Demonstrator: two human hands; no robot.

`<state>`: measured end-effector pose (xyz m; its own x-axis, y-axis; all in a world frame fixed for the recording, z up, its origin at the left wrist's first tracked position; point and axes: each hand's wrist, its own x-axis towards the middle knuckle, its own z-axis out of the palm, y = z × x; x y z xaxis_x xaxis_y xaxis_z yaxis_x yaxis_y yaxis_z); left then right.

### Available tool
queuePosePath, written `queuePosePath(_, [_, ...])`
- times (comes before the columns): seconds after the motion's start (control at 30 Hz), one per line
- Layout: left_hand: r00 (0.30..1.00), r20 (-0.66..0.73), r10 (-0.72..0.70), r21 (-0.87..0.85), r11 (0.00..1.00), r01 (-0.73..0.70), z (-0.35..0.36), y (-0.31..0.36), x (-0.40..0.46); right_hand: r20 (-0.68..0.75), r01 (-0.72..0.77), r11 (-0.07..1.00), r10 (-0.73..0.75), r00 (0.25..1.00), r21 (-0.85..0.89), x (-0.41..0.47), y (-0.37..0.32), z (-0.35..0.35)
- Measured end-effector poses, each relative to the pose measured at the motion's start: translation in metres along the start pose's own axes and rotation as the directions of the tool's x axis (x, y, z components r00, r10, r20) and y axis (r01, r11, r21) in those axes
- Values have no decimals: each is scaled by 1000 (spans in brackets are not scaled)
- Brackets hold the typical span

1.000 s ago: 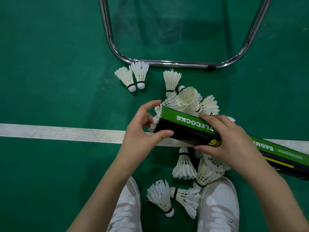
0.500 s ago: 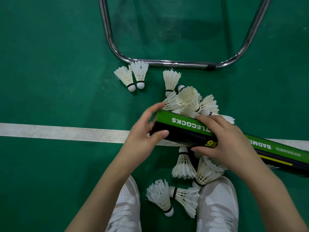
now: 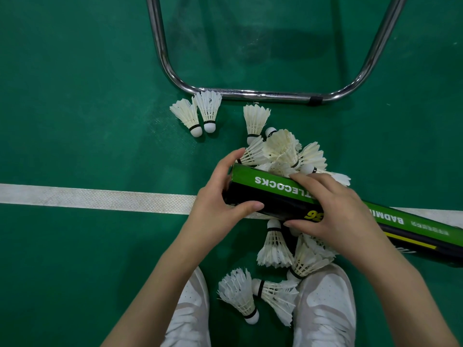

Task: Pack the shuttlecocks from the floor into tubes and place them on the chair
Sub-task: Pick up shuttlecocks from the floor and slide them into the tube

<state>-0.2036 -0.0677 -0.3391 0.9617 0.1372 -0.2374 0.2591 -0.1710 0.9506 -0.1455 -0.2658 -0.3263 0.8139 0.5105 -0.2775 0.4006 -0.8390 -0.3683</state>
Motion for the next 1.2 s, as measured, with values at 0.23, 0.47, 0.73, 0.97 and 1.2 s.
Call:
queuePosePath(0.23, [1000, 22, -15, -55, 998, 16, -2, -2, 1, 17, -1, 1000, 2, 1000, -7, -1, -1, -1])
queuePosePath(0.47, [997, 60, -41, -72, 996, 46, -4, -5, 1, 24, 0, 1000, 1, 1000, -12, -2, -4, -1])
queuePosePath(0.73, [994, 102, -42, -66, 997, 49, -4, -7, 0, 37, 5, 1000, -4, 999, -12, -3, -5, -1])
queuePosePath(0.97, [999, 12, -42, -110, 993, 43, -1, -7, -4, 35, 2, 1000, -2, 999, -4, -1, -3, 0])
queuePosePath(1.2, [993, -115, 0, -20, 1000, -2, -1, -16, -13, 35, 10, 1000, -10, 999, 2, -2, -2, -2])
